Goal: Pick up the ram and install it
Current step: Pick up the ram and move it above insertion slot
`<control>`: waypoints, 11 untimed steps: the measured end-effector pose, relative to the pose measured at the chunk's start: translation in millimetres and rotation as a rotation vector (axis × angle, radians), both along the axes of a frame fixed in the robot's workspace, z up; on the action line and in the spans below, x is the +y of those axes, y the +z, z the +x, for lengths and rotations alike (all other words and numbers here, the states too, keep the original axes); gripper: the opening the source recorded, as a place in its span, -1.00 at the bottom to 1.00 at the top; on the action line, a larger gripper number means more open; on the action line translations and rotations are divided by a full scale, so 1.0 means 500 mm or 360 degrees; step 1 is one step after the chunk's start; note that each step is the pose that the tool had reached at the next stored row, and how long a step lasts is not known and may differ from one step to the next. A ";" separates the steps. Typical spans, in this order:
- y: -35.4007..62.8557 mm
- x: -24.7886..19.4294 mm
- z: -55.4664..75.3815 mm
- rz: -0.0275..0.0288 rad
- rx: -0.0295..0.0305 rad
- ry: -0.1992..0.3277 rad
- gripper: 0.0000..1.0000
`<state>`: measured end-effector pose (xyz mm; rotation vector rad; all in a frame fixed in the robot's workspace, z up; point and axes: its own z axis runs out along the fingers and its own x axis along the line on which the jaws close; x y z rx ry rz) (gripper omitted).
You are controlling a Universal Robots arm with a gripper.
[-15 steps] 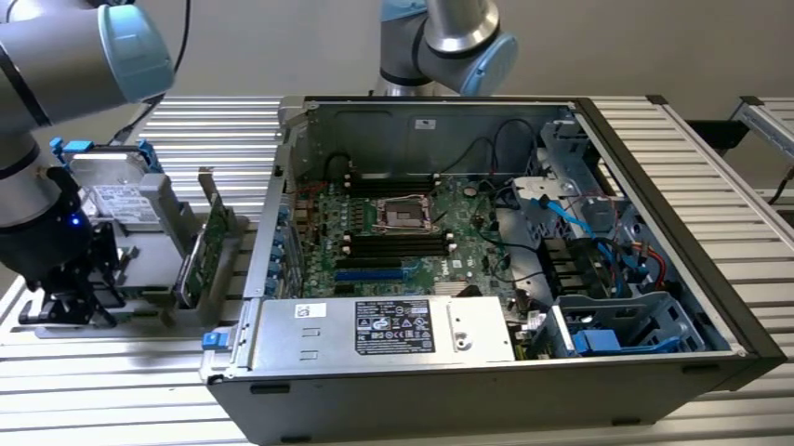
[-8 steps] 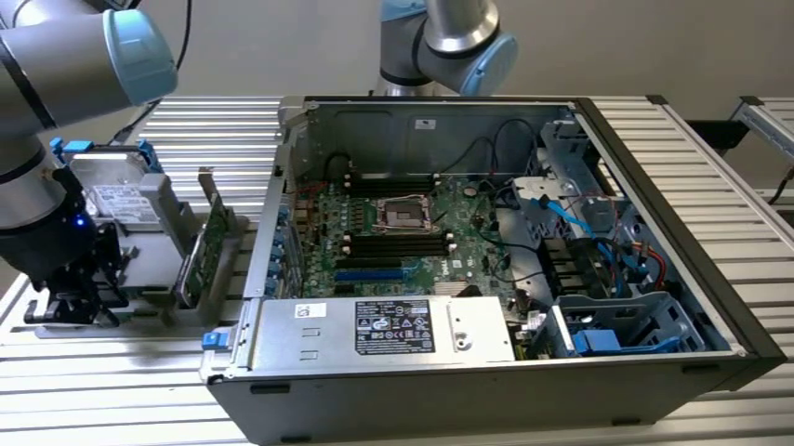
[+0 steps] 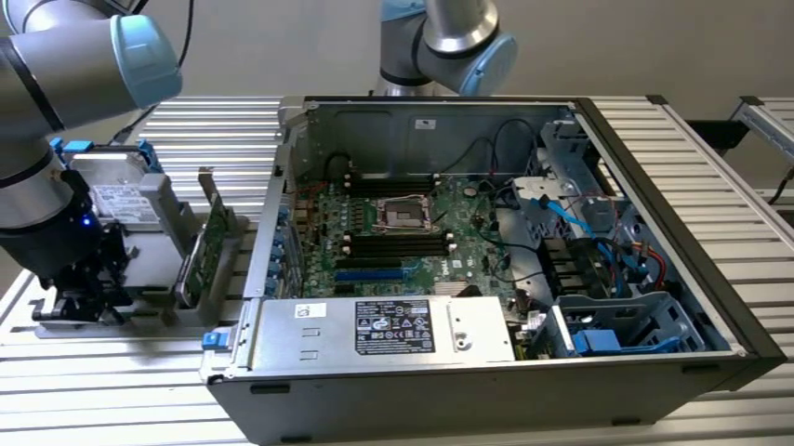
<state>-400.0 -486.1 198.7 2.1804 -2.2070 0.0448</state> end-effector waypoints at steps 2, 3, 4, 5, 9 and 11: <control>-0.001 0.0034 0.000 0.00001 -0.00002 -0.0002 -0.34; -0.001 0.0033 -0.001 -0.00001 0.00001 -0.0002 -0.34; -0.001 0.0034 -0.001 -0.00002 0.00002 -0.0002 -0.34; -0.002 0.0035 -0.002 -0.00001 0.00001 -0.0002 -0.34; -0.007 0.0035 -0.005 -0.00001 0.00000 -0.0002 -0.34; -0.007 0.0035 -0.006 -0.00003 0.00003 -0.0002 -0.34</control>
